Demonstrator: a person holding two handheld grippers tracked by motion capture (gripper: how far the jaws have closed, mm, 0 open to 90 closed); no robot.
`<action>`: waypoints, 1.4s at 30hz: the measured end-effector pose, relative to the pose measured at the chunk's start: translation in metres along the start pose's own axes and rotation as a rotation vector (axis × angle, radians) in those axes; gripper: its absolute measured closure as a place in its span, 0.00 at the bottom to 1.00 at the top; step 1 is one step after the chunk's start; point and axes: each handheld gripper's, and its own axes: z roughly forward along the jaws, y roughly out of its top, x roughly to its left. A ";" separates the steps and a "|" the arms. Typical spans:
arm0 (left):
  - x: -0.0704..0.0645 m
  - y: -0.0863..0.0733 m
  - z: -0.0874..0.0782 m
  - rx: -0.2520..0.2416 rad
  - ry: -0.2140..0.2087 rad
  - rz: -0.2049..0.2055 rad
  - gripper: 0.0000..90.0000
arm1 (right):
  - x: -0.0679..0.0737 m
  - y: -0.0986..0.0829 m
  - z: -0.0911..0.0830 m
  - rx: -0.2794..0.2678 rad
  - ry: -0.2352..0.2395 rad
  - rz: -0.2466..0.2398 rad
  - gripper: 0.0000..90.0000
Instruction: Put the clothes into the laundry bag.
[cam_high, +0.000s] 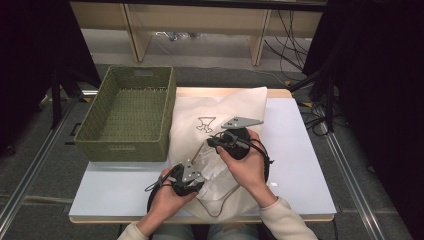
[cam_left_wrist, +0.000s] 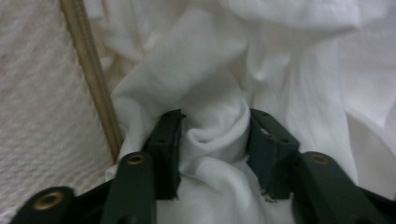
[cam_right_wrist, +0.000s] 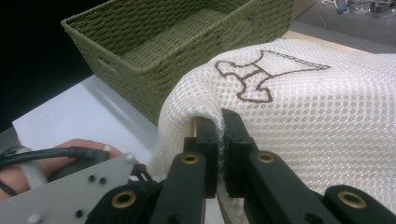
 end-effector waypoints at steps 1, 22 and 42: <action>-0.001 0.001 0.002 -0.007 0.003 -0.005 0.69 | 0.001 0.000 0.000 0.005 0.002 0.006 0.98; -0.004 0.047 -0.005 -0.320 0.030 -0.112 0.97 | 0.007 0.001 -0.002 -0.026 -0.002 -0.017 0.98; 0.002 0.020 -0.014 -0.246 -0.020 -0.039 0.51 | -0.001 -0.003 0.002 0.000 -0.010 0.005 0.98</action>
